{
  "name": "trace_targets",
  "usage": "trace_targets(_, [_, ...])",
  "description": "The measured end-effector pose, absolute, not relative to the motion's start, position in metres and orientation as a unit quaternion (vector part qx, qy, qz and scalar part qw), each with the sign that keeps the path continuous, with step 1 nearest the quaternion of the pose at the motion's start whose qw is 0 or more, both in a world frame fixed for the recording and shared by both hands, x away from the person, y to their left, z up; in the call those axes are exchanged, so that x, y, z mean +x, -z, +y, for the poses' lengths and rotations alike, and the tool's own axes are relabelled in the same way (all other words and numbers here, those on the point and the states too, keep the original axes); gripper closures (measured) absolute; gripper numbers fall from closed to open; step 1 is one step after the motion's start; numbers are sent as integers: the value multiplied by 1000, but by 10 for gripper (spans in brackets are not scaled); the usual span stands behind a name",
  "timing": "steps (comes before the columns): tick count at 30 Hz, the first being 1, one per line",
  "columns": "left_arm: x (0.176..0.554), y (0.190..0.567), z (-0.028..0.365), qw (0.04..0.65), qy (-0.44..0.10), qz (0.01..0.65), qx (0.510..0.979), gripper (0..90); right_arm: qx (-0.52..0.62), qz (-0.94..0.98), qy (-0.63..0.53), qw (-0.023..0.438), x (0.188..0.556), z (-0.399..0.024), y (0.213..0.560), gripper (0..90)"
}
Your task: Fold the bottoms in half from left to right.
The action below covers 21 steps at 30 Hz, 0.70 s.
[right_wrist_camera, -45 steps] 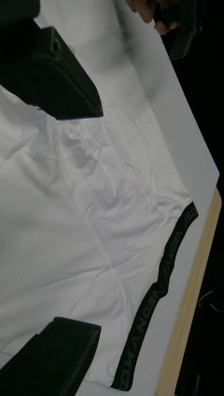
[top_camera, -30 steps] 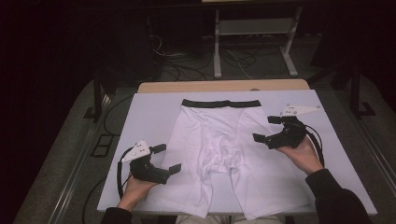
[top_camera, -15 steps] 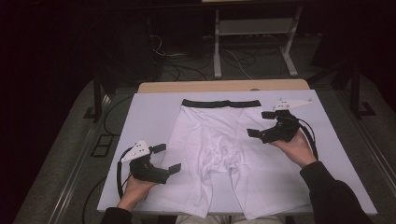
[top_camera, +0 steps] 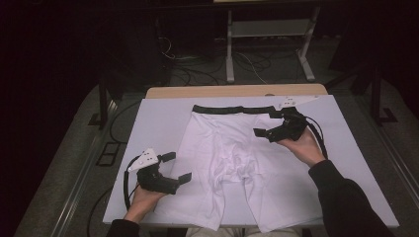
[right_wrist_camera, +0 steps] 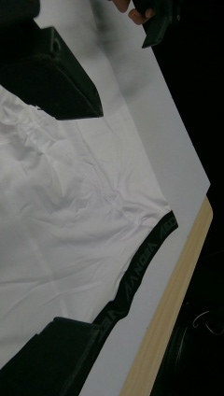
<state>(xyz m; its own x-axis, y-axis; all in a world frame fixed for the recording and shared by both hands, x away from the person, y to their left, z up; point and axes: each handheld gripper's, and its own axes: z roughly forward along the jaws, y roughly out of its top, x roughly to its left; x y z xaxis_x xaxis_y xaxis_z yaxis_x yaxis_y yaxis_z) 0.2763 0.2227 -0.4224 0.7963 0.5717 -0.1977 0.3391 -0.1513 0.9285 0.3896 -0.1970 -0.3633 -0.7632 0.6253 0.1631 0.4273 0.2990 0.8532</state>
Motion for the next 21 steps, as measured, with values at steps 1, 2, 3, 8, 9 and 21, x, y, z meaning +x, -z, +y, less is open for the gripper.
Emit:
trace_targets(1, [276, 422, 223, 577, -101, 303, 752, 0, 328, 800, -492, 101, 391, -196, 363, 0])
trace_targets(2, [276, 422, 223, 578, -101, 303, 751, 0, 328, 799, -493, 100, 393, -194, 362, 0])
trace_targets(3, [276, 422, 223, 578, -101, 303, 751, 0, 328, 799, -493, 100, 393, -194, 362, 0])
trace_targets(8, [276, 422, 223, 579, -100, 304, 750, 0, 328, 799, -495, 98, 403, -186, 361, 0])
trace_targets(9, [276, 422, 223, 579, -100, 304, 750, 0, 328, 799, -495, 98, 403, -186, 361, 0])
trace_targets(21, [277, 423, 223, 579, -98, 304, 750, 0, 327, 807, -483, 95, 423, -170, 363, 0])
